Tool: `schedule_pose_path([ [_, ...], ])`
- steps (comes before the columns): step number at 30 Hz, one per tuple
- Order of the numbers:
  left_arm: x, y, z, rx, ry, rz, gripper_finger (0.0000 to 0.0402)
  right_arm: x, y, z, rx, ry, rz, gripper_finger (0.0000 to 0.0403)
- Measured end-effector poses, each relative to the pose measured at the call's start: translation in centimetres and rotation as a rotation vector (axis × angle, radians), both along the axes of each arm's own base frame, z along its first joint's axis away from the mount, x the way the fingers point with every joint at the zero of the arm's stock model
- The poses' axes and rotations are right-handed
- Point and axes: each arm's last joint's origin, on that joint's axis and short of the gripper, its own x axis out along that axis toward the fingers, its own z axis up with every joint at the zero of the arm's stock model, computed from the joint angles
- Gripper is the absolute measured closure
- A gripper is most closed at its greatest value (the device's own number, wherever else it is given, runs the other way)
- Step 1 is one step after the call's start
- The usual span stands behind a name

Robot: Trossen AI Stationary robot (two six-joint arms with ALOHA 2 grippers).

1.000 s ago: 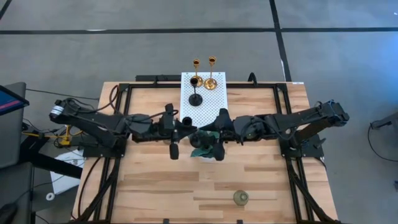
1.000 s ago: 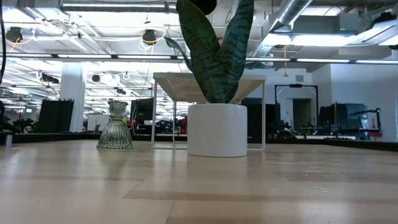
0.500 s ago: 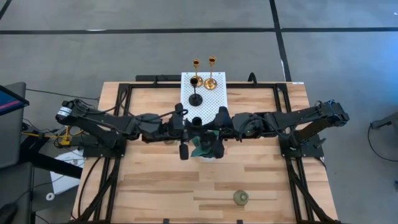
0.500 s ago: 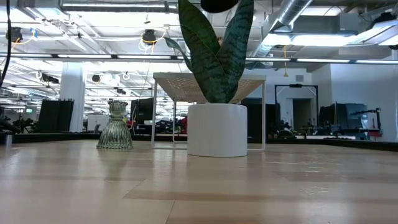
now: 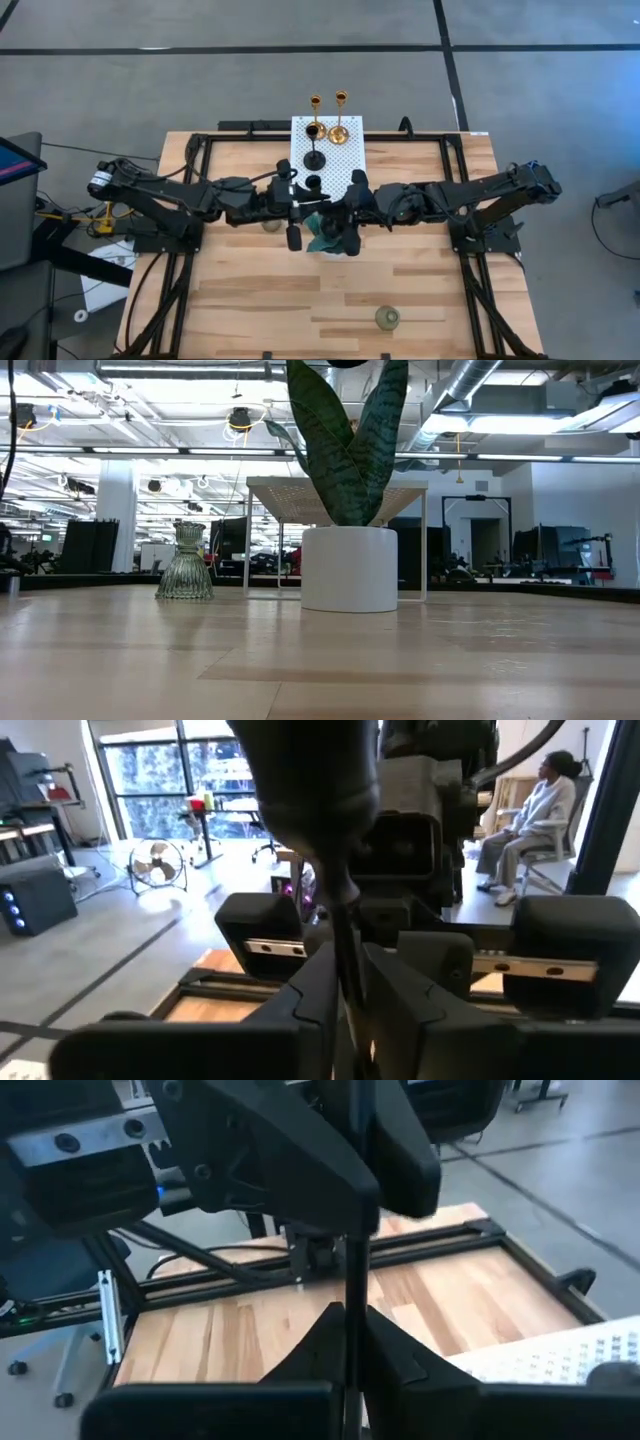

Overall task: Pick & Place candle stick holders
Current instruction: Put the black candle holder on the shelf aligned with the black candle holder

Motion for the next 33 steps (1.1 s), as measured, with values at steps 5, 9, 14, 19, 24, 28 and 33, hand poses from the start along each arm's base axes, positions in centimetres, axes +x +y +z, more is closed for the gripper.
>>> schedule_pose_path([
  [5, -0.2, 0.1, 0.2, -0.007, -0.008, 0.019, 0.0332, 0.0, -0.7, 0.3, -0.027, -0.015, -0.019, 0.0400],
  [9, -1.0, 0.3, 0.6, -0.010, -0.015, 0.019, 0.0325, 0.0, -1.3, 0.6, -0.058, -0.027, -0.054, 0.0401],
  [14, -2.5, 0.6, 0.8, 0.003, 0.028, 0.011, 0.0324, -0.8, -2.3, 1.4, -0.128, -0.040, -0.136, 0.0401],
  [19, -3.9, 0.8, 0.7, -0.007, 0.087, 0.001, 0.0324, -1.7, -3.9, 1.9, -0.161, -0.011, -0.208, 0.0402],
  [24, -5.3, 0.5, 1.2, -0.015, 0.068, -0.031, 0.0330, -1.7, -5.5, 2.0, -0.190, 0.002, -0.246, 0.0402],
  [28, -6.0, 0.1, 1.5, -0.017, 0.060, -0.061, 0.0339, -1.4, -6.9, 1.6, -0.191, 0.015, -0.274, 0.0402],
  [33, -6.4, -0.4, 1.2, -0.007, 0.089, -0.081, 0.0349, -1.5, -7.6, -0.7, -0.182, 0.025, -0.289, 0.0403],
])
